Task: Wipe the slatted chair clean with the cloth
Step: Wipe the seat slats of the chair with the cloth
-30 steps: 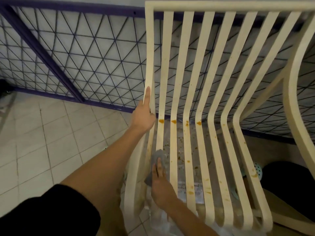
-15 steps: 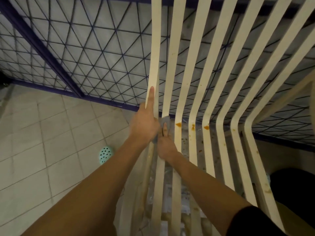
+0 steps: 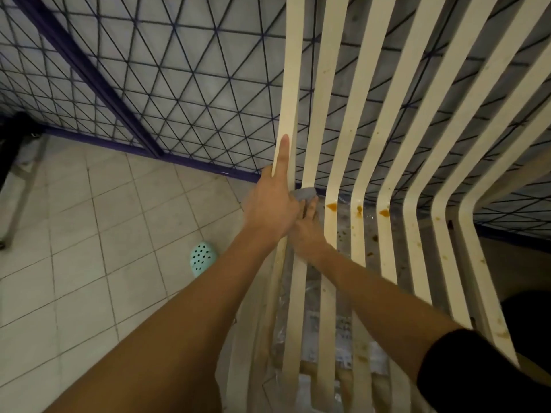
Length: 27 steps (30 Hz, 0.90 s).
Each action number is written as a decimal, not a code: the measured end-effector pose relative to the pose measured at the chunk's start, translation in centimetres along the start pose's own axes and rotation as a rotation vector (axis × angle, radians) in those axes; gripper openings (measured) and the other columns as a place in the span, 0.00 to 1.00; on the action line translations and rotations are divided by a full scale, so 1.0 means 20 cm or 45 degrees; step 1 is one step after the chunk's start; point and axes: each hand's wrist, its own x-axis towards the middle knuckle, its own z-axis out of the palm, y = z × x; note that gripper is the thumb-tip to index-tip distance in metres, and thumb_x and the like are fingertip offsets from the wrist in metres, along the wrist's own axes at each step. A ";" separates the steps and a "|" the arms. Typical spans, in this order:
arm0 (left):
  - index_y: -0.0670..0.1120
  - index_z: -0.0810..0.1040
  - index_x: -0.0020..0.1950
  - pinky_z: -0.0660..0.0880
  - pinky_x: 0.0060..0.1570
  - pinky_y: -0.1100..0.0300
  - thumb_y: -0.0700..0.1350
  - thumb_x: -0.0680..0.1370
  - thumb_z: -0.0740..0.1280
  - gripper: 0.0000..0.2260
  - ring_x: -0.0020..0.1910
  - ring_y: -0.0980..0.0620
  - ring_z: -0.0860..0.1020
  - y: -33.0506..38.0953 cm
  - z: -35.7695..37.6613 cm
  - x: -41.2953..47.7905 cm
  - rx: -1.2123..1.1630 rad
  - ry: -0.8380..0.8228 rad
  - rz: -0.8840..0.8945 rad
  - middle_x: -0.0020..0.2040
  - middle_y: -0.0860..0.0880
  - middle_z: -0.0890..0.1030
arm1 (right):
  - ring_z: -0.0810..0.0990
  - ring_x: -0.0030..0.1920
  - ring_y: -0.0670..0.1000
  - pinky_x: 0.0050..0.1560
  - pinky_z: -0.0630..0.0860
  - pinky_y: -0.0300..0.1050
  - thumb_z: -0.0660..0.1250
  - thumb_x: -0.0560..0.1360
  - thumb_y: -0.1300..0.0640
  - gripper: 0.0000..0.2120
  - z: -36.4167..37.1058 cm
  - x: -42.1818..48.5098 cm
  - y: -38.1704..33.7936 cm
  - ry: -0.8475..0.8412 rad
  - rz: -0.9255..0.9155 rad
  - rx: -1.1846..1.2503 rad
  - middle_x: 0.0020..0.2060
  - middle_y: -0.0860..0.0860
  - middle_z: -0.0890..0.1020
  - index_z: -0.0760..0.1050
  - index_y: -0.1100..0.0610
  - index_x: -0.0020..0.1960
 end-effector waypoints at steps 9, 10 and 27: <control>0.57 0.36 0.78 0.73 0.43 0.58 0.41 0.78 0.64 0.42 0.45 0.53 0.72 0.00 -0.01 0.00 0.125 0.032 -0.006 0.62 0.43 0.73 | 0.31 0.72 0.70 0.72 0.54 0.65 0.59 0.76 0.67 0.39 0.03 -0.08 -0.01 -0.030 -0.161 -0.119 0.74 0.59 0.28 0.39 0.58 0.79; 0.57 0.37 0.78 0.73 0.43 0.58 0.40 0.78 0.64 0.42 0.45 0.53 0.72 0.00 -0.01 0.00 0.118 0.025 0.001 0.62 0.43 0.73 | 0.30 0.72 0.69 0.74 0.51 0.65 0.59 0.76 0.67 0.39 0.03 -0.07 0.00 -0.036 -0.167 -0.127 0.74 0.58 0.27 0.39 0.58 0.79; 0.58 0.36 0.78 0.78 0.49 0.48 0.40 0.77 0.65 0.43 0.48 0.46 0.75 0.00 0.00 0.01 0.123 0.023 -0.014 0.61 0.41 0.73 | 0.35 0.74 0.69 0.74 0.54 0.63 0.57 0.78 0.65 0.36 0.02 -0.02 -0.01 -0.003 -0.088 -0.074 0.74 0.62 0.30 0.39 0.61 0.78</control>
